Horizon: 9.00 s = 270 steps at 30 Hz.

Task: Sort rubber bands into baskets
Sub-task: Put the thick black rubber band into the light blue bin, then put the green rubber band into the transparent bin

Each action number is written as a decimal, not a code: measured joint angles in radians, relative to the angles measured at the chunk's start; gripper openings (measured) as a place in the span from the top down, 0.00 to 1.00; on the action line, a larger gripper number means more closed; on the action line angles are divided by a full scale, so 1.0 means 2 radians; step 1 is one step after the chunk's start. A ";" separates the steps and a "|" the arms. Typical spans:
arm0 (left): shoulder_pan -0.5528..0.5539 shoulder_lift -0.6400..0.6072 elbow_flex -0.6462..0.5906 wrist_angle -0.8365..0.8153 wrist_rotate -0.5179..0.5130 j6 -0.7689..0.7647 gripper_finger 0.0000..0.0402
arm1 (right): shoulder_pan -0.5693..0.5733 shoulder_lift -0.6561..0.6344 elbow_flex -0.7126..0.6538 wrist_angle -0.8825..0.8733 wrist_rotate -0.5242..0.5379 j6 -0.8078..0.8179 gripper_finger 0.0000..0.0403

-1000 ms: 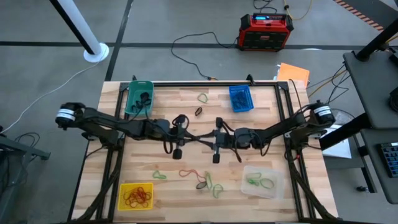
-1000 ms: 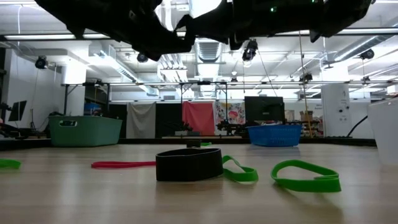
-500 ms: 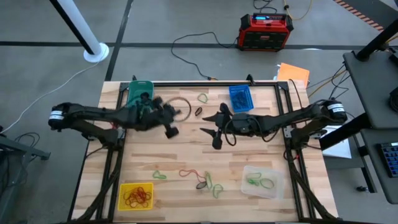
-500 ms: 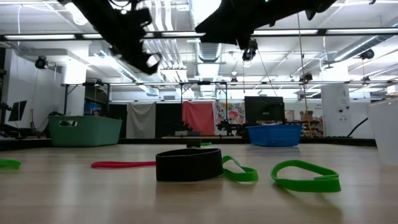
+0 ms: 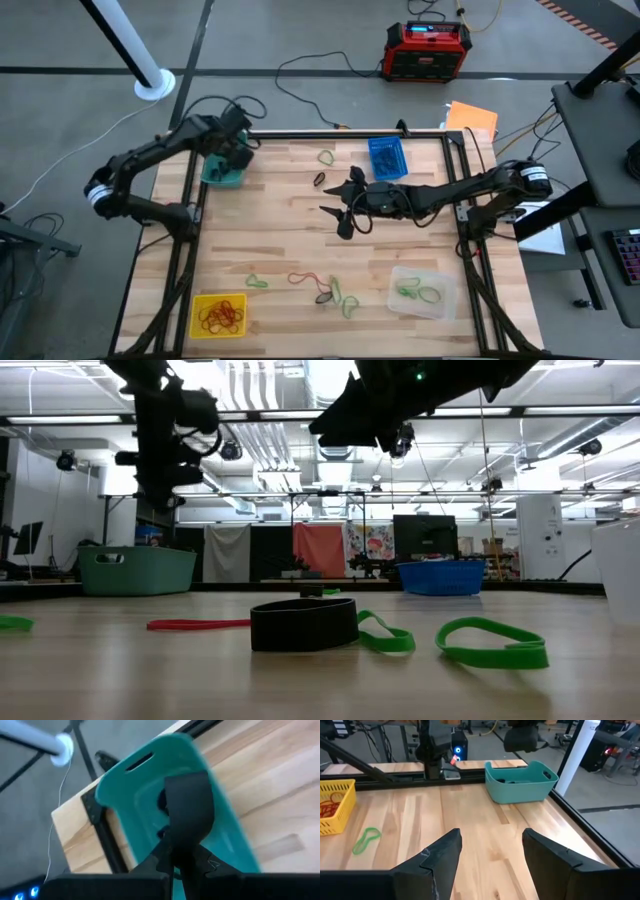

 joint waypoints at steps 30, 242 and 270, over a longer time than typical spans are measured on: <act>0.015 0.022 -0.009 0.007 -0.053 0.015 0.54 | 0.000 0.000 0.000 -0.018 -0.002 0.017 0.49; -0.638 0.241 -0.034 0.154 0.222 -0.119 0.84 | 0.282 -0.109 0.005 -0.513 0.153 0.306 0.56; -0.412 -0.080 -0.008 0.214 0.090 0.143 1.00 | 0.205 -0.108 0.005 -0.478 0.254 0.241 0.56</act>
